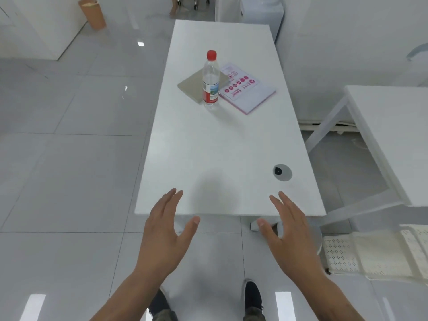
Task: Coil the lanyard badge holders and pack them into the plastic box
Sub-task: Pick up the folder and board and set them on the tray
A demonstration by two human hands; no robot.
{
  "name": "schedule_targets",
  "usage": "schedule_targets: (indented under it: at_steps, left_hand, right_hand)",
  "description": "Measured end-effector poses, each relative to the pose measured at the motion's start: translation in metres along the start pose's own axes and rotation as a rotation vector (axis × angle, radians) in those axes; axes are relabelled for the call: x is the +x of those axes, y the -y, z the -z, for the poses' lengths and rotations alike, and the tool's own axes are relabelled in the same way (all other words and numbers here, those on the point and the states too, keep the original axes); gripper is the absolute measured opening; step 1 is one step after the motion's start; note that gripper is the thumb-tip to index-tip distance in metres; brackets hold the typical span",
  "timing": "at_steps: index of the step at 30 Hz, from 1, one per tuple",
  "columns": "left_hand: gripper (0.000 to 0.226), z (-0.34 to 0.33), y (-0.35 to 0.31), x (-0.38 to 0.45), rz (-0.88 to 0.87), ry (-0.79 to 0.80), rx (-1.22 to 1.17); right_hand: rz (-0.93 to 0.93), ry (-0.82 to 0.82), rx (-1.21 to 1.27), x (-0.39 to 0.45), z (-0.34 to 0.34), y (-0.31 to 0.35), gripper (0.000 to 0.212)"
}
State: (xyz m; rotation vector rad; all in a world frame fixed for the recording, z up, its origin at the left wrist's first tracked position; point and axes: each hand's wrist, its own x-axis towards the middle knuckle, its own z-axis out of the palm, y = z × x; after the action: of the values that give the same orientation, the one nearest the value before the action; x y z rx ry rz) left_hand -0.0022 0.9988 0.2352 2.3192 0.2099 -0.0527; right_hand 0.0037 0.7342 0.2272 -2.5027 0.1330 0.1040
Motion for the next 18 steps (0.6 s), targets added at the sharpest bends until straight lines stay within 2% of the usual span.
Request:
schedule_targets:
  at_steps: [9, 18]
  left_hand:
    - [0.068, 0.092, 0.073, 0.049, -0.102, 0.097, 0.078]
    - [0.069, 0.106, 0.09, 0.091, -0.13, 0.15, 0.153]
  right_hand:
    - [-0.051, -0.045, -0.017, -0.003, -0.069, 0.109, 0.059]
    - [-0.069, -0.062, -0.027, 0.025, -0.088, 0.135, 0.061]
